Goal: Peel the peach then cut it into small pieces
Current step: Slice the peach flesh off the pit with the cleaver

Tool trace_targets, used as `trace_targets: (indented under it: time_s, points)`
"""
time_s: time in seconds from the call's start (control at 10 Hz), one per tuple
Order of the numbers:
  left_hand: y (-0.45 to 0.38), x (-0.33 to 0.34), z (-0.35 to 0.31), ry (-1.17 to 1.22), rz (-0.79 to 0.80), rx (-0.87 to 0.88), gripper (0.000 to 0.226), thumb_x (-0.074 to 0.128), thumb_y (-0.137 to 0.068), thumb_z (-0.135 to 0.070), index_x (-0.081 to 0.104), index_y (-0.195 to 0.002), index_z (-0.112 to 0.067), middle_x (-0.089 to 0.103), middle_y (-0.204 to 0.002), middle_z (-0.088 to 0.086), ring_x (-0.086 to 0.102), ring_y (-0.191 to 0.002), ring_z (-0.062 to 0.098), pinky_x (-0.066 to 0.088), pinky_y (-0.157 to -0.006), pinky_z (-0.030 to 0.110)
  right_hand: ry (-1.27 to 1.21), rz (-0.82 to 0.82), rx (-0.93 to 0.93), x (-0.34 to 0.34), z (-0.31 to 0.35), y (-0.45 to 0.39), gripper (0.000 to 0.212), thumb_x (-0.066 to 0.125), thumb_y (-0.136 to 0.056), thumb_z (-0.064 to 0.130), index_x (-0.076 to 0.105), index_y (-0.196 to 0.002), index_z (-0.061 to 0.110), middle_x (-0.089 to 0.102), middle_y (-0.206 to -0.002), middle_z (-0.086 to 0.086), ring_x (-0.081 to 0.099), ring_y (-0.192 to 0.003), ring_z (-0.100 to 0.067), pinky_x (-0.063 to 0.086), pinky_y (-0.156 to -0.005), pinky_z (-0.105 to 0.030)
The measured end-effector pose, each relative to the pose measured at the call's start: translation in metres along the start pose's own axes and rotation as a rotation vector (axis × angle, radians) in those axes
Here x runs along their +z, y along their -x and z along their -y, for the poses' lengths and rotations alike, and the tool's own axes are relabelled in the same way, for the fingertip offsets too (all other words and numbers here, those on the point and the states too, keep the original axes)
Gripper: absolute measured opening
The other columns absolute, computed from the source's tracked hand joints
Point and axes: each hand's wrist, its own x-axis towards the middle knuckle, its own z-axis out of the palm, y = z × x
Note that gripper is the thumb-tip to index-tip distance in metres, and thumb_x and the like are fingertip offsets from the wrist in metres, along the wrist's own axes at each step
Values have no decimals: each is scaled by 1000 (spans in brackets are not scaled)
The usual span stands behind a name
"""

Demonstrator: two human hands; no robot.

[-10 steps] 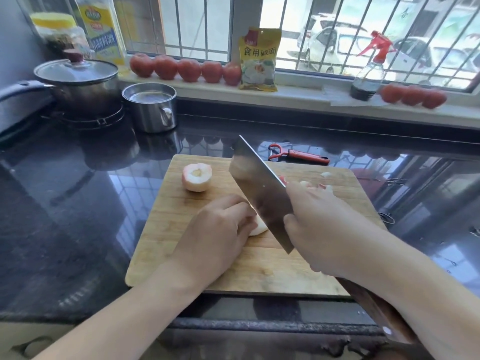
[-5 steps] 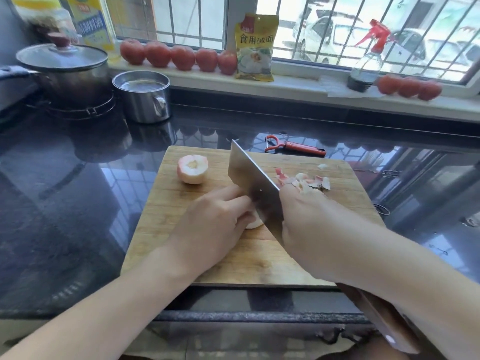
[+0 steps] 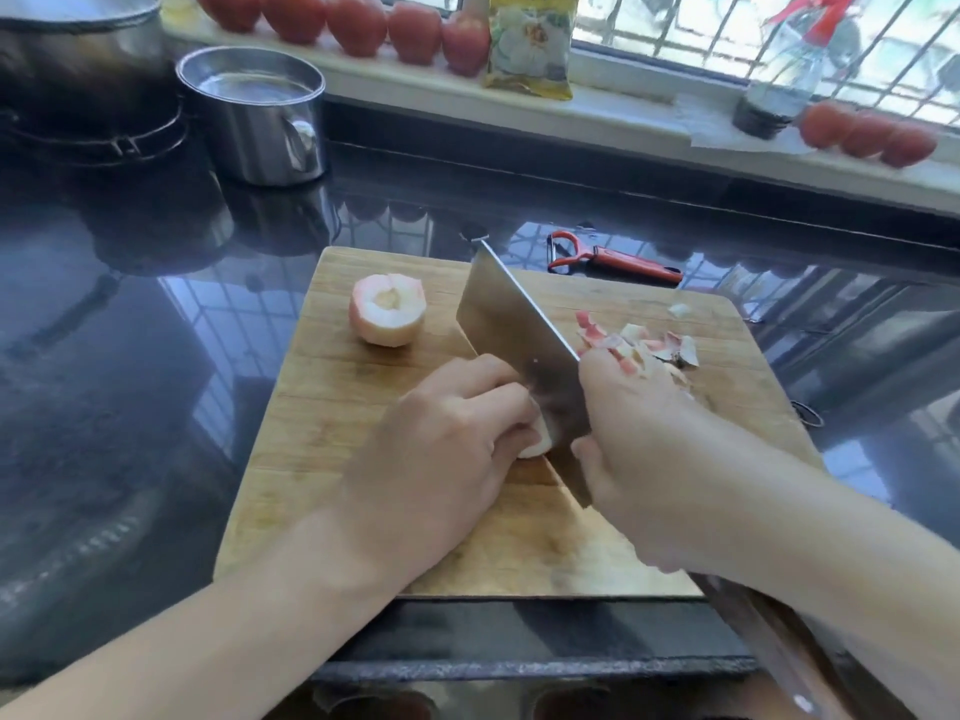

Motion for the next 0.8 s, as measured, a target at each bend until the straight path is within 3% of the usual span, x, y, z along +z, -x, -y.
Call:
trace_targets:
  time_s: [0.1, 0.2, 0.3, 0.4, 0.5, 0.6, 0.7, 0.8]
  points:
    - [0, 1, -1, -8, 16, 12, 9, 70, -95, -12, 70, -87, -11, 67, -100, -1, 64, -93, 22, 54, -81, 39, -7, 3, 50, 2, -1, 6, 31, 44, -104, 14, 19, -87, 21, 33, -77, 6, 32, -62, -7, 33, -66, -24]
    - [1, 0, -5, -81, 23, 8, 13, 75, -92, -19, 66, -86, -11, 65, -101, 2, 61, -89, 23, 53, -79, 36, 33, -121, 24, 26, -11, -4, 30, 48, -100, 15, 19, -96, 22, 39, -78, 5, 34, -62, -9, 38, -68, -31]
    - [0, 0, -10, -157, 48, -15, 23, 77, -82, -26, 58, -89, -14, 62, -105, 3, 60, -93, 25, 53, -82, 38, -24, -158, 42, 29, -20, -7, 22, 51, -97, 16, 30, -103, 20, 48, -85, 0, 45, -65, -14, 47, -59, -36]
    - [1, -2, -13, -133, 59, -67, 24, 77, -80, -20, 58, -94, -14, 58, -105, 0, 59, -95, 22, 52, -84, 37, -191, -49, 84, 11, -31, 2, 16, 52, -98, 13, 40, -106, 19, 53, -90, -7, 61, -62, -24, 56, -46, -37]
    - [4, -5, -16, -100, 64, -122, 29, 76, -85, -18, 66, -113, -20, 55, -113, -5, 56, -100, 11, 53, -79, 29, -429, -160, 24, -4, -49, 14, 8, 48, -98, 11, 45, -102, 18, 64, -78, -16, 58, -38, -24, 46, -36, -28]
    - [6, -9, -21, -110, 52, -158, 26, 70, -90, -19, 71, -116, -23, 56, -114, -8, 54, -98, 3, 50, -78, 21, -551, -232, -22, -15, -71, 12, 15, 48, -95, 11, 48, -106, 21, 63, -53, -15, 58, -37, -28, 48, -40, -33]
    - [5, -14, -20, -136, 83, -212, 34, 69, -93, -14, 69, -125, -26, 62, -118, -13, 59, -106, 4, 49, -87, 21, -684, -233, -27, -19, -91, 0, 23, 51, -96, 11, 51, -110, 29, 60, -50, -16, 55, -40, -29, 49, -45, -35]
    - [2, -18, -20, -140, 40, -310, 33, 73, -94, -13, 69, -122, -29, 69, -115, -20, 62, -107, -3, 50, -92, 18, -760, -235, -10, -18, -106, -15, 23, 53, -97, 13, 51, -110, 31, 64, -53, -10, 55, -42, -25, 56, -57, -47]
